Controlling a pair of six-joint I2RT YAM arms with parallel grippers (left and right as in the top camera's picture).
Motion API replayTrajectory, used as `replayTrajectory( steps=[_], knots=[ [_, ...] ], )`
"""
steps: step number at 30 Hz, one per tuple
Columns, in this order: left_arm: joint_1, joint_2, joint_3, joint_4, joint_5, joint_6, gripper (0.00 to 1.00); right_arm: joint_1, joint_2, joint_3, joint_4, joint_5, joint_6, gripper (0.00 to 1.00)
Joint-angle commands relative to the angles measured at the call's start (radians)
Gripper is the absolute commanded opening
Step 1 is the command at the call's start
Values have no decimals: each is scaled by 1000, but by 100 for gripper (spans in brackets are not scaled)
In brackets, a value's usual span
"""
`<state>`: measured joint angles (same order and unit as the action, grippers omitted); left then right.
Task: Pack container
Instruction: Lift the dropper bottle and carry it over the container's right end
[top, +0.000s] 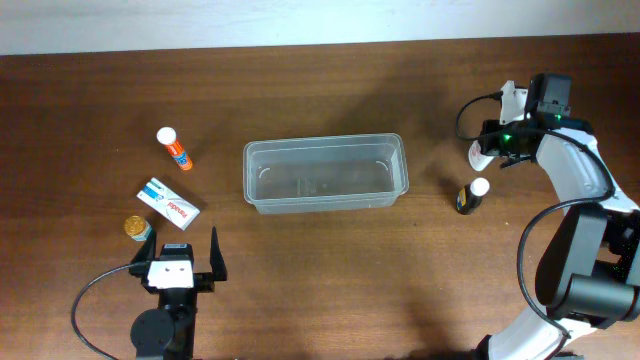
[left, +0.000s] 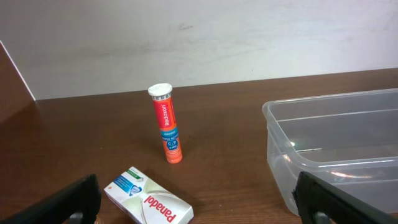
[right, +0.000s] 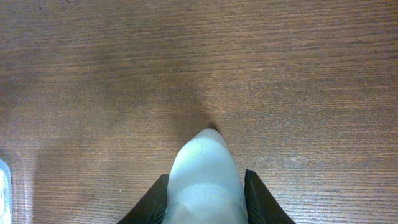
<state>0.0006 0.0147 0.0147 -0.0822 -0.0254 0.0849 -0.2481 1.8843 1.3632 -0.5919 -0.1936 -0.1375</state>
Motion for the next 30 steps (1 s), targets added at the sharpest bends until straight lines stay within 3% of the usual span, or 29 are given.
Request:
replayTrajectory(
  steps=[1,9,17,30],
  knots=[
    [4,-8,-5,-1,11,-2,100,-6,-58,65,-45,-14,0,20],
    [4,-8,-5,-1,11,-2,100,31,-95,287,-266,-13,0,19],
    [4,-8,-5,-1,11,-2,100,162,-111,468,-451,-14,26,19],
    [4,-8,-5,-1,11,-2,100,388,-114,523,-572,-21,189,21]
  ],
)
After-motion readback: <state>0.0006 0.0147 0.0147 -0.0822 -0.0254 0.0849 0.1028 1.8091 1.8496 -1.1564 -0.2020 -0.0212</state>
